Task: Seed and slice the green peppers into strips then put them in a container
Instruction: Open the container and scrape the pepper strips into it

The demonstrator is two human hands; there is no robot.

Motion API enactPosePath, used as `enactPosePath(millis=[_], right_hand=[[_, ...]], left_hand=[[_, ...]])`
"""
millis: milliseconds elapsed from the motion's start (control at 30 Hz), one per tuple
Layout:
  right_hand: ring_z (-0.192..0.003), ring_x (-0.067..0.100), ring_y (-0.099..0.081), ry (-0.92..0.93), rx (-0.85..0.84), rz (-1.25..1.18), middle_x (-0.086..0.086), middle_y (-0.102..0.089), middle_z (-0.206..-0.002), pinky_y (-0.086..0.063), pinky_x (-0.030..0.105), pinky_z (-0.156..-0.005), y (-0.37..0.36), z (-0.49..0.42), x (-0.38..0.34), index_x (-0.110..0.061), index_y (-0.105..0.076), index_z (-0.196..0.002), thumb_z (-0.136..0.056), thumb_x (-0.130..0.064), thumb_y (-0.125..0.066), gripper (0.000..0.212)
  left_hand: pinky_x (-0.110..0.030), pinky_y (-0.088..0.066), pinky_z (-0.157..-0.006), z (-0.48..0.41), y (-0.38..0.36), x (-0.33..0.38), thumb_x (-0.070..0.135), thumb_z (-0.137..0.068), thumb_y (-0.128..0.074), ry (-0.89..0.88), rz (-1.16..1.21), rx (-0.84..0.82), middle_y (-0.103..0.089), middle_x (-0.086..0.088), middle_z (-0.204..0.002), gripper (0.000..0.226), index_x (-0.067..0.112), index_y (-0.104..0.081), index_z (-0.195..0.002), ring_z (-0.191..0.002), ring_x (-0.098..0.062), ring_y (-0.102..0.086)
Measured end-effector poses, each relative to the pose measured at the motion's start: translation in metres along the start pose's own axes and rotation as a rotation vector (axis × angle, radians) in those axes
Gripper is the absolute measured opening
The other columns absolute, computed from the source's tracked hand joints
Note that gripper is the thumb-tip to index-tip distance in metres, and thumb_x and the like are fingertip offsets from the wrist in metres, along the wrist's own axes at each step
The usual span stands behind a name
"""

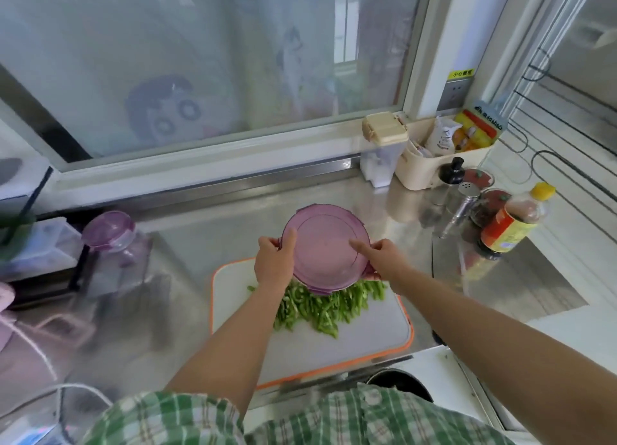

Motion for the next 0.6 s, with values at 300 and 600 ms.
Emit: enactPosePath(millis=[300, 600], right_hand=[[-0.045, 0.017, -0.033, 0.075, 0.074, -0.064, 0.000, -0.032, -0.052, -0.027, 0.022, -0.039, -0.048, 0.013, 0.008, -0.018, -0.032, -0.061, -0.076, -0.050, -0.074, 0.055], [-0.050, 0.017, -0.036, 0.035, 0.208, -0.181, -0.001, -0.037, -0.058, -0.029, 0.027, -0.048, -0.060, 0.030, 0.013, -0.019, -0.034, -0.066, -0.080, -0.053, -0.069, 0.051]], left_hand=[[-0.034, -0.055, -0.056, 0.014, 0.049, -0.029, 0.057, -0.094, -0.049, 0.055, -0.020, -0.006, -0.054, -0.005, -0.066, 0.049, 0.012, -0.045, -0.073, -0.043, -0.017, -0.063], [-0.049, -0.051, -0.083, 0.025, 0.044, -0.039, 0.063, -0.074, -0.072, 0.391, 0.413, -0.280, -0.054, -0.012, -0.125, 0.085, 0.015, -0.035, -0.133, -0.110, -0.034, -0.059]])
Point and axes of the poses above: each hand's wrist, its own z-axis away from the middle knuckle, its own y-axis out of the back of the hand, x = y × z, the point moved 5 cm from there along -z, towards the middle knuckle
